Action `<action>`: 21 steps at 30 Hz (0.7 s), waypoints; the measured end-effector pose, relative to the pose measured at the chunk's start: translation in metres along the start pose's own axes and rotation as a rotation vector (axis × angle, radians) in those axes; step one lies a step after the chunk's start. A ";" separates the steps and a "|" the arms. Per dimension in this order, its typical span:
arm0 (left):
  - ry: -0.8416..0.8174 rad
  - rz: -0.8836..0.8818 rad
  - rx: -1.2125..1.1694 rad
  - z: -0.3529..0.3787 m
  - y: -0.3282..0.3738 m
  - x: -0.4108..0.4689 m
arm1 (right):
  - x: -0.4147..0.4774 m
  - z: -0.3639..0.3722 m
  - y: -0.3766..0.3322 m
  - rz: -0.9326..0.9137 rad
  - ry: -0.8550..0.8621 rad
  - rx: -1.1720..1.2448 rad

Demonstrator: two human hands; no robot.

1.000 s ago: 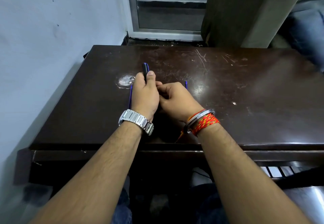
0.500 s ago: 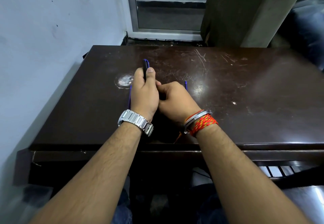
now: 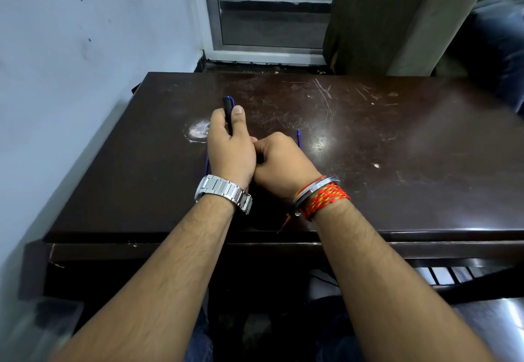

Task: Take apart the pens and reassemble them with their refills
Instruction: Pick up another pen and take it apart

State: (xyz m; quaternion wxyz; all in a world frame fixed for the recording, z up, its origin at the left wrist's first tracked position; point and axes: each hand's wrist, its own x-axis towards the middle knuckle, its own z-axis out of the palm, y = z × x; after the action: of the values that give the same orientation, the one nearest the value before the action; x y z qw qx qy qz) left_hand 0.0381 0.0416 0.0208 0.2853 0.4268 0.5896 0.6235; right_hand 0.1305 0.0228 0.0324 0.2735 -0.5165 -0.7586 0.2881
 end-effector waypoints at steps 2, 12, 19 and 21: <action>-0.005 0.017 0.027 -0.002 -0.001 0.002 | -0.001 0.000 -0.001 -0.005 -0.012 -0.017; 0.131 0.036 -0.317 -0.024 0.006 0.018 | 0.002 -0.014 0.016 0.118 0.024 0.144; -0.327 -0.257 -0.143 -0.015 0.001 0.007 | 0.000 -0.015 0.014 0.104 0.130 0.347; -0.383 -0.160 -0.023 -0.014 0.000 0.004 | 0.000 -0.016 0.016 0.090 0.123 0.344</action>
State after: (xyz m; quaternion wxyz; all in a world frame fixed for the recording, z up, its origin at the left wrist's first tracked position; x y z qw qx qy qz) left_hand 0.0238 0.0383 0.0220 0.4455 0.4860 0.5496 0.5130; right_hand 0.1522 0.0301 0.0319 0.3904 -0.5124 -0.6560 0.3933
